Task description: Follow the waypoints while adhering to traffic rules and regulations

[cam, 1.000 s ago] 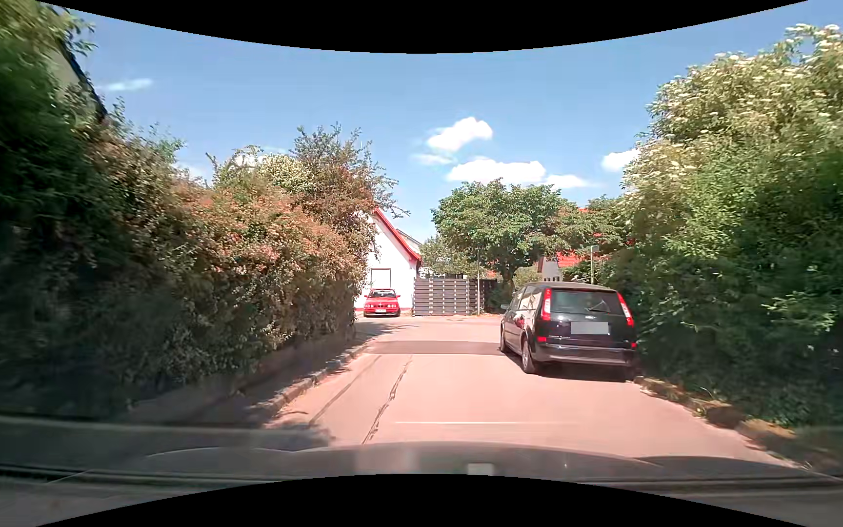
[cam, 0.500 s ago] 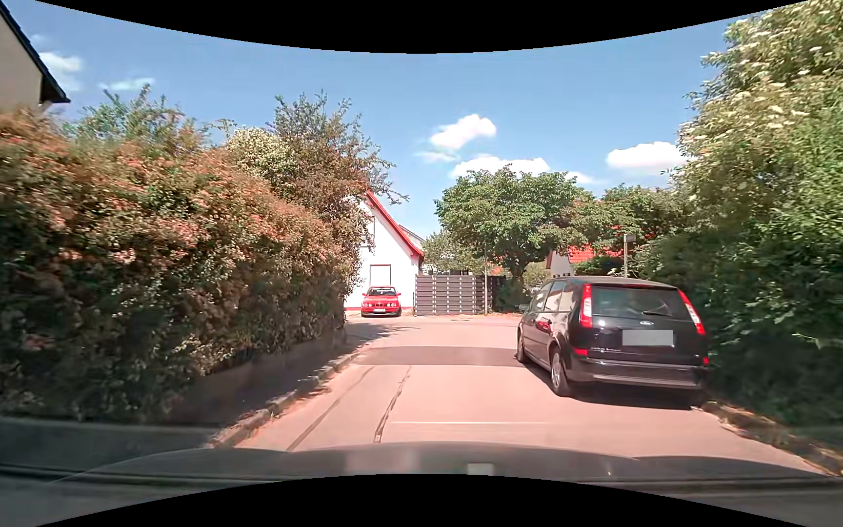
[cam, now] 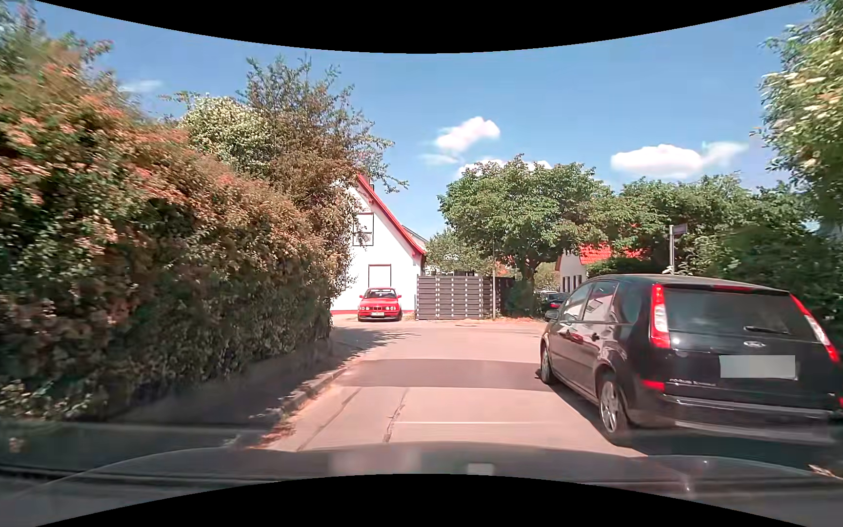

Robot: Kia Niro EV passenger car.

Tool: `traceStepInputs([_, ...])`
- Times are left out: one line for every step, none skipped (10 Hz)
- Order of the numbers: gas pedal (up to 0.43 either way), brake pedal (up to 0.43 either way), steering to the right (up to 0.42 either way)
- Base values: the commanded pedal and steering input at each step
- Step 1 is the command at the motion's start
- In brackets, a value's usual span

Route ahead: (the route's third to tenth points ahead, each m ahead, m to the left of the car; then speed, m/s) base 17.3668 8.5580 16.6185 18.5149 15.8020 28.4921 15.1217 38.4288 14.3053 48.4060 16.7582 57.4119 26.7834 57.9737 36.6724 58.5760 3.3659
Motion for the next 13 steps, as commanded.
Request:
traceStepInputs([0.000,0.000,-0.023])
traceStepInputs([0.000,0.000,-0.026])
traceStepInputs([0.000,0.000,-0.021])
traceStepInputs([0.000,0.000,-0.017])
traceStepInputs([0.000,0.000,-0.015])
traceStepInputs([0.000,0.006,-0.014])
traceStepInputs([0.000,0.024,-0.012])
traceStepInputs([0.000,0.116,-0.010])
traceStepInputs([0.000,0.152,-0.009])
traceStepInputs([0.000,0.165,-0.008])
traceStepInputs([0.000,0.195,-0.005])
traceStepInputs([0.000,0.213,-0.002])
traceStepInputs([0.000,0.213,-0.001])
